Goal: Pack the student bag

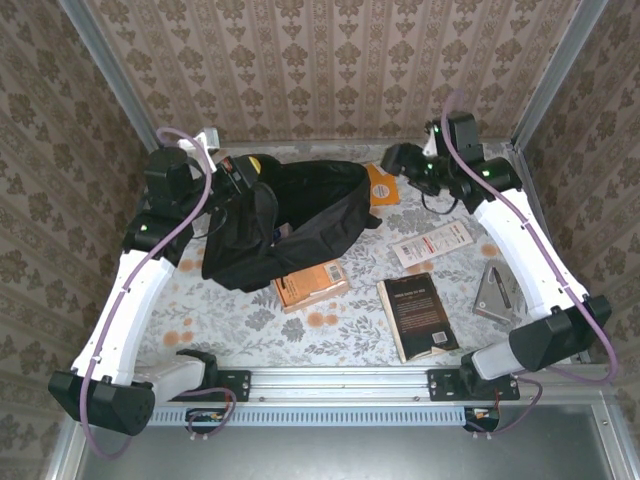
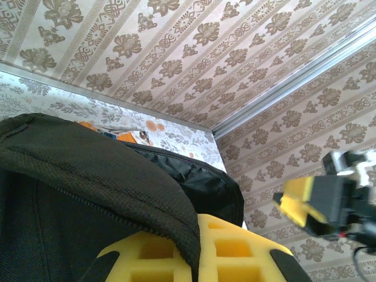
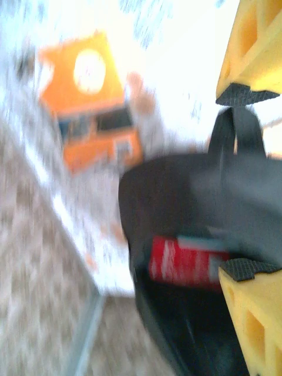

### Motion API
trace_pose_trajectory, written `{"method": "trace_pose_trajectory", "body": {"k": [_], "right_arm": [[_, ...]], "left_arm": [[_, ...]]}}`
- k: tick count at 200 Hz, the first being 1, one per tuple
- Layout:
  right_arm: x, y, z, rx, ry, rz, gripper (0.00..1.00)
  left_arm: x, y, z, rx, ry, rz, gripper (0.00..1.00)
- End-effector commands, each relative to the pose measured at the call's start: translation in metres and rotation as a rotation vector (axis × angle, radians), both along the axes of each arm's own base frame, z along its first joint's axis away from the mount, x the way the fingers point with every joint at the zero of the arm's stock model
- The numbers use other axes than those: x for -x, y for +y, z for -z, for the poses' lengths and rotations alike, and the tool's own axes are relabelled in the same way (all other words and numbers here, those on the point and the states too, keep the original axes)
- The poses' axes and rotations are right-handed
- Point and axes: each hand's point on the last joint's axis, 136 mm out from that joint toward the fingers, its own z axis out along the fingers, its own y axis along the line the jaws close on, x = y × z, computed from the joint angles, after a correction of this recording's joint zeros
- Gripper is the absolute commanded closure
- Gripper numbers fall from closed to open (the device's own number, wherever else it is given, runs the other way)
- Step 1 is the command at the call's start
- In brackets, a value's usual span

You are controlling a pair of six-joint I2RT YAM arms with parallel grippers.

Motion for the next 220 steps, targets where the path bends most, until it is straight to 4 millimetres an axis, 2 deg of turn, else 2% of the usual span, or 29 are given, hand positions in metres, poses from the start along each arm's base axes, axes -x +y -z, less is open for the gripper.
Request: {"method": "trace_pose_trajectory", "body": {"k": [1,11,15,26,51,84,104,136,151,183,220], "right_arm": [[0.036,-0.084,0.076,0.335,0.216,0.199,0.1],[0.044,-0.114,0.097,0.377,0.266,0.293,0.06],[0.05,-0.126,0.096,0.378,0.258,0.331,0.05],[0.061,-0.157,0.112,0.378,0.309,0.424,0.04],[0.082,-0.21,0.132,0.382,0.355,0.598,0.04],[0.11,-0.261,0.162,0.302,0.414,0.784,0.03],[0.125,-0.283,0.184,0.229,0.469,0.889,0.0],[0.132,-0.298,0.207,0.136,0.541,0.973,0.0],[0.13,-0.298,0.228,0.08,0.598,0.962,0.0],[0.116,-0.277,0.263,-0.073,0.636,0.877,0.0],[0.108,-0.252,0.275,-0.18,0.629,0.831,0.0]], "left_arm": [[0.012,0.003,-0.04,0.015,-0.166,0.013,1.0],[0.013,0.003,-0.039,0.008,-0.17,0.014,1.0],[0.014,0.002,-0.039,0.004,-0.17,0.013,1.0],[0.016,0.0,-0.038,-0.008,-0.173,0.021,1.0],[0.021,-0.004,-0.037,-0.037,-0.187,0.034,1.0],[0.03,-0.008,-0.043,-0.098,-0.221,0.047,1.0],[0.034,-0.012,-0.047,-0.103,-0.233,0.063,1.0],[0.036,-0.011,-0.048,-0.1,-0.239,0.061,1.0],[0.039,-0.01,-0.048,-0.103,-0.246,0.057,1.0],[0.044,-0.004,-0.049,-0.131,-0.265,0.041,1.0],[0.046,-0.004,-0.054,-0.142,-0.28,0.045,1.0]]}}
